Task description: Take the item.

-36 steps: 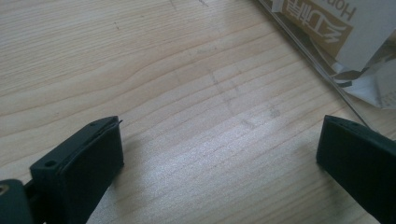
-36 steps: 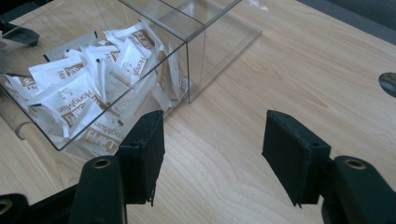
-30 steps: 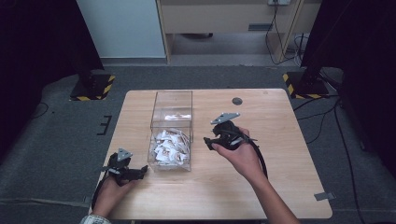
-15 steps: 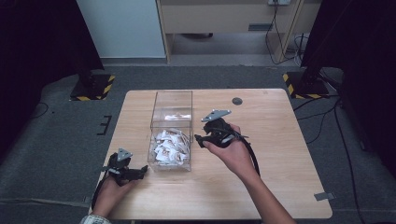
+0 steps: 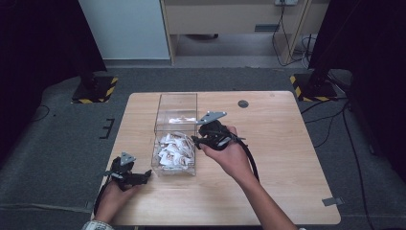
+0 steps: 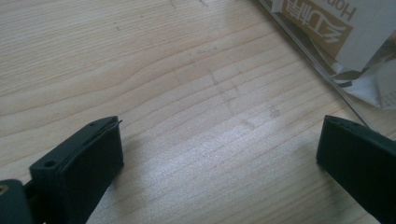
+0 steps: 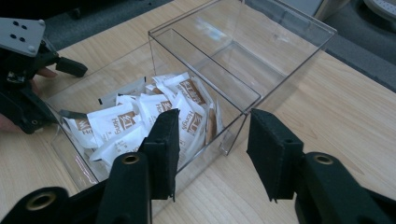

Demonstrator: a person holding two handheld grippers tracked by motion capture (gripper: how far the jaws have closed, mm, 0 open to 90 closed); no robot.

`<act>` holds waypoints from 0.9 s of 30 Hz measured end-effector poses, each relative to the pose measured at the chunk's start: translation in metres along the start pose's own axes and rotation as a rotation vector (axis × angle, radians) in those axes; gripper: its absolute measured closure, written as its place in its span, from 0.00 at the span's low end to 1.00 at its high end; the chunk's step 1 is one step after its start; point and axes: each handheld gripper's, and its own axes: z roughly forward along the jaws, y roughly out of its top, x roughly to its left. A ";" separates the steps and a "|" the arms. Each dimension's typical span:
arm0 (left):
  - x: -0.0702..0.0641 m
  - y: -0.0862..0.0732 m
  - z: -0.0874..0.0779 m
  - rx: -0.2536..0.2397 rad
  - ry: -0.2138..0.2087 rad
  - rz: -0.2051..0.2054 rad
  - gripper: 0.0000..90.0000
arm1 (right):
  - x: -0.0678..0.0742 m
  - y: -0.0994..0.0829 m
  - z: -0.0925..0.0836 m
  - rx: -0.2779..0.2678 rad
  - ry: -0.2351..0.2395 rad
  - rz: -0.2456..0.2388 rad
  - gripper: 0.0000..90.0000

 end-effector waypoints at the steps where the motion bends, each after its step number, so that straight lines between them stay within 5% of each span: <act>1: 0.000 0.000 0.000 0.000 0.000 0.000 0.00 | 0.002 0.001 0.002 0.000 0.006 -0.002 0.64; 27: 0.000 0.000 0.000 0.001 -0.001 0.003 0.00 | 0.027 -0.005 0.039 0.036 0.081 -0.041 0.77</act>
